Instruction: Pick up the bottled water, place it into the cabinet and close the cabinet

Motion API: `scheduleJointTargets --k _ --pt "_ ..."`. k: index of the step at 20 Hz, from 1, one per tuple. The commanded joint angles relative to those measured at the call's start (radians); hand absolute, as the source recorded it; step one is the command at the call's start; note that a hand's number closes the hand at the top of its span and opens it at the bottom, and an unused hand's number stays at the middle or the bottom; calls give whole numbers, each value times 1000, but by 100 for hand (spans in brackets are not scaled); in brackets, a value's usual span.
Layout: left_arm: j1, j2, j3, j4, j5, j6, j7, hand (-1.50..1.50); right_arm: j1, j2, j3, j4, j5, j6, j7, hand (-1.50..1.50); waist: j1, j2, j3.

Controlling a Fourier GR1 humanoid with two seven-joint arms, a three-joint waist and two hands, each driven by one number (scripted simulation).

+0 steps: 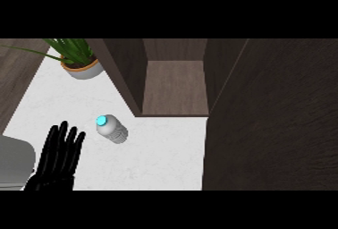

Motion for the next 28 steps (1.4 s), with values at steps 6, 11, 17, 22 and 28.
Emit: scheduleJointTargets --k 6,11,17,22,28 --pt "-36 -3 99 168 22 -38 -108 -150 45 19 86 -69 59 -35 7 -150 -1 1 0" --pt "-114 31 195 251 63 -84 -115 -150 -27 -2 11 30 29 -1 -27 -150 0 2 0" --pt "-231 62 275 467 65 -130 -163 -150 -26 11 77 14 81 -14 -16 -150 -2 3 0" --pt "-257 60 296 582 62 -176 -220 -150 111 -29 38 9 40 65 -130 -150 -6 1 0" --pt "-378 66 378 857 116 -246 -302 -150 151 18 155 -7 126 32 -160 -150 -9 2 -1"
